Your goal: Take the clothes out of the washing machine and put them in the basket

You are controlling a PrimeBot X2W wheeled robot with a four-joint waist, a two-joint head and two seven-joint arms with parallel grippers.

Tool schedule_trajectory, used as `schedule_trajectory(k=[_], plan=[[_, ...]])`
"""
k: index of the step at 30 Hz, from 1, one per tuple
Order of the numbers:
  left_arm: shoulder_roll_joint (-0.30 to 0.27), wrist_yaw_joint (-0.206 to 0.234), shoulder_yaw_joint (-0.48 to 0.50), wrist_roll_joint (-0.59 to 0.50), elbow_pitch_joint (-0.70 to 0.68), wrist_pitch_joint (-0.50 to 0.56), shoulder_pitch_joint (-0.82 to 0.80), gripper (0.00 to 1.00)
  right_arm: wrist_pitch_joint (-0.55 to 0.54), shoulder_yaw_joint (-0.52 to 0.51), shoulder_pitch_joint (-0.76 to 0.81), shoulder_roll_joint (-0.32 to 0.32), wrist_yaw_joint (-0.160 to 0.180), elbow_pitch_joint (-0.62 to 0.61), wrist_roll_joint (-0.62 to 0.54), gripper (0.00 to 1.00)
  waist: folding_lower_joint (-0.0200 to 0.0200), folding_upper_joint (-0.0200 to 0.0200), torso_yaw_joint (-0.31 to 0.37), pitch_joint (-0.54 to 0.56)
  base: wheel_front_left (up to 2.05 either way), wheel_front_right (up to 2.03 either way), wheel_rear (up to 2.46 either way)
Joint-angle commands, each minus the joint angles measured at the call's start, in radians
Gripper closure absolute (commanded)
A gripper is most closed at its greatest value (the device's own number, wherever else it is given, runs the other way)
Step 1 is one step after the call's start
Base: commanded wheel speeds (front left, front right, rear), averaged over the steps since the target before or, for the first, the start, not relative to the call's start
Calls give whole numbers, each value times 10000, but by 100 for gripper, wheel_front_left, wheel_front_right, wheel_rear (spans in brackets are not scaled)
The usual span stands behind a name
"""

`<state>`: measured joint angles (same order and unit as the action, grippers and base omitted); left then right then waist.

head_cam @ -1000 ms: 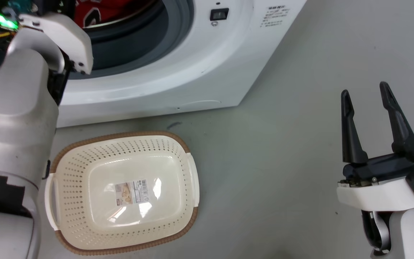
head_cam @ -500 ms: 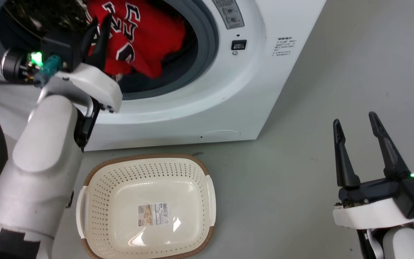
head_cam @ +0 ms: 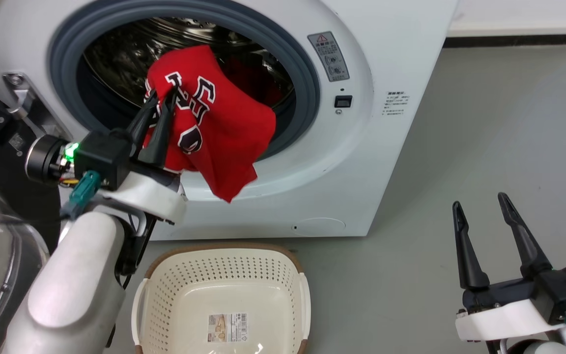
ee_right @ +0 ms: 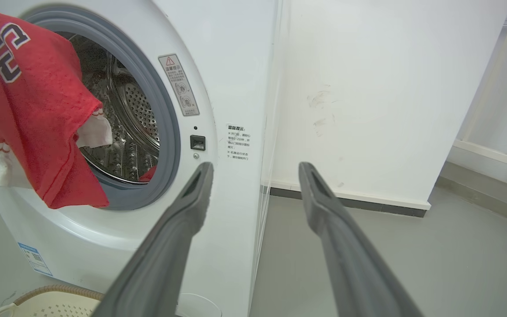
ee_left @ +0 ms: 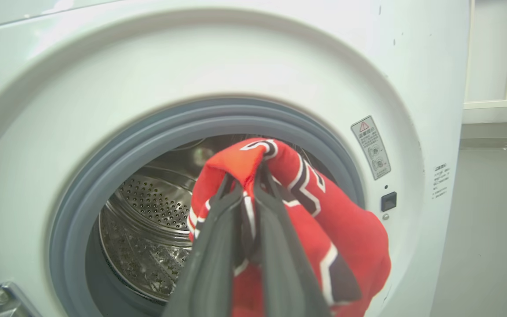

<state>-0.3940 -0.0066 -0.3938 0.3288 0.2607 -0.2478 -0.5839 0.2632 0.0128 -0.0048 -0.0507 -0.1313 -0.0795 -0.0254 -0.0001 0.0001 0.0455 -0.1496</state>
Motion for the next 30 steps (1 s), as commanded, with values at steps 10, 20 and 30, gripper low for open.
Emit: schedule_trajectory(k=[10, 20, 30], plan=[[-417, 737, 5, -57, -2909, 478, 1716, 100, 24, -5, 579, 10, 10, 97, 86, 0, 1, -1, -450, 671, 0, 0, 0], [-715, 1115, -342, -226, -4726, 1067, 2865, 100, 24, -53, 550, 9, 10, 95, 139, 0, 1, -1, -544, 564, 0, 0, 0], [-490, 1032, -946, 109, -4126, 1091, 3927, 100, 23, -74, 52, 10, 10, 68, 191, 0, 1, -1, -353, -254, 0, 0, 0]])
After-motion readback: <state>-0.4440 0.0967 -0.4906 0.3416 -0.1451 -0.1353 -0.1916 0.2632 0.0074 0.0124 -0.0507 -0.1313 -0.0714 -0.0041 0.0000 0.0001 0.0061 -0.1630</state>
